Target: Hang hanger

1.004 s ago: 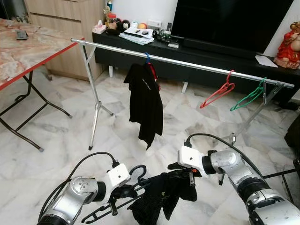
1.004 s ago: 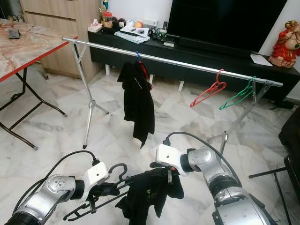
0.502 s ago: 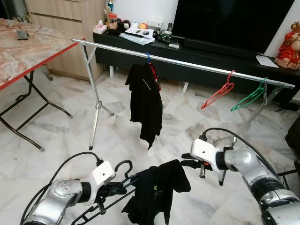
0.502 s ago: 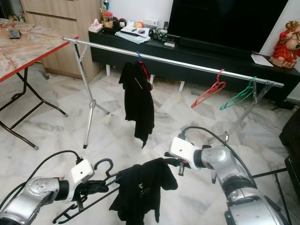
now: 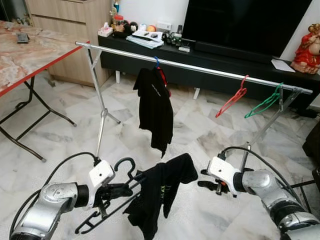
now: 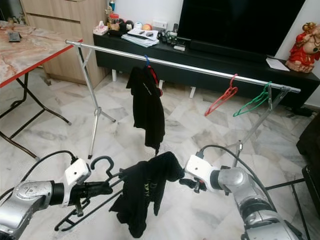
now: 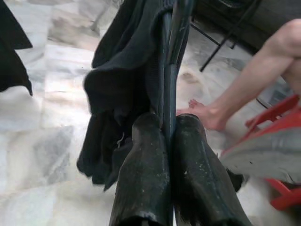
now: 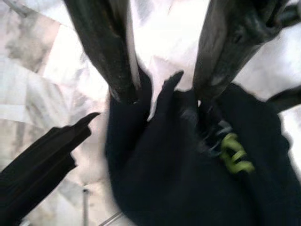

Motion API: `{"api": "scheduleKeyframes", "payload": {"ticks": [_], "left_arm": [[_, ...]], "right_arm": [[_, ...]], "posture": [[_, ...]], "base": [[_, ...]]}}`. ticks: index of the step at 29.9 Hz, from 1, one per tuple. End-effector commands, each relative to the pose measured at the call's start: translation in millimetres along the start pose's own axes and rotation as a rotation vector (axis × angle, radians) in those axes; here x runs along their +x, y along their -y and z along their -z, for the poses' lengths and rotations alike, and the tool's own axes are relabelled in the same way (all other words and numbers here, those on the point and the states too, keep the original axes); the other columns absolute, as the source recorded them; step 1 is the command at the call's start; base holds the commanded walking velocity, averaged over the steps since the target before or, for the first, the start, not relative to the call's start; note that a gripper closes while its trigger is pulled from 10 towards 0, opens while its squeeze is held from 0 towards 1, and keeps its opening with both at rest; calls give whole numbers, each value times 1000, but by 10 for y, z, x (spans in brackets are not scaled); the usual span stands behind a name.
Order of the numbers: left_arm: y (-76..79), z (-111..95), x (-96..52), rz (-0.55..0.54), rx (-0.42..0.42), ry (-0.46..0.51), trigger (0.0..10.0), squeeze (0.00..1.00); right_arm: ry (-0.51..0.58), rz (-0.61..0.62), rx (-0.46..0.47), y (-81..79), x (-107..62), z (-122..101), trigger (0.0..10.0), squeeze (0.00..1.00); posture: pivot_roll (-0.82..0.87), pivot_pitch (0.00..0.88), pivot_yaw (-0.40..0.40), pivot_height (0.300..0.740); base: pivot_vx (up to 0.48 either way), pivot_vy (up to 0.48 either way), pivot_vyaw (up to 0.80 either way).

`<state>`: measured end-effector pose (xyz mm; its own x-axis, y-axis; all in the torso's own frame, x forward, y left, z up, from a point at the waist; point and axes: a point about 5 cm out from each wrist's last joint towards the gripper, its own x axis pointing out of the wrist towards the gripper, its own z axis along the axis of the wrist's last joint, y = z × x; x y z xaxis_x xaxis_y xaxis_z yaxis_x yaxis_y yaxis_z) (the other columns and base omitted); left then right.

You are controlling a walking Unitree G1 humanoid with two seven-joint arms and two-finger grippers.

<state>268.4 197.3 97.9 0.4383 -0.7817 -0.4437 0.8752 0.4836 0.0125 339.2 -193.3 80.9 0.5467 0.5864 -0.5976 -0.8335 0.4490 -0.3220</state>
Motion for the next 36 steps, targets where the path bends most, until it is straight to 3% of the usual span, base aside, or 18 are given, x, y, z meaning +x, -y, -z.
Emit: {"api": "scheduleKeyframes", "payload": {"ticks": [1, 9, 14, 30, 36], "left_arm": [[44, -73, -14, 42, 21, 17, 0, 0], [73, -71, -19, 72, 13, 13, 0, 0], [67, -113, -17, 89, 20, 13, 0, 0], [150, -292, -109, 171, 49, 36, 0, 0], [196, -352, -117, 201, 59, 49, 0, 0]], "right_arm": [[10, 40, 10, 38, -33, 12, 10000, 0], [-31, 62, 11, 59, -68, 73, 10000, 0], [-38, -37, 51, -55, -39, 133, 10000, 0], [-56, 24, 83, -74, -25, 196, 10000, 0], [-41, -9, 122, -120, -13, 212, 10000, 0]], "posture": [[114, 0, -118, 740], [115, 0, -117, 740], [118, 0, -114, 740], [124, 4, -114, 740], [127, 8, -115, 740]], "base": [[0, 0, 0], [0, 0, 0], [0, 0, 0], [0, 0, 0], [0, 0, 0]]}}
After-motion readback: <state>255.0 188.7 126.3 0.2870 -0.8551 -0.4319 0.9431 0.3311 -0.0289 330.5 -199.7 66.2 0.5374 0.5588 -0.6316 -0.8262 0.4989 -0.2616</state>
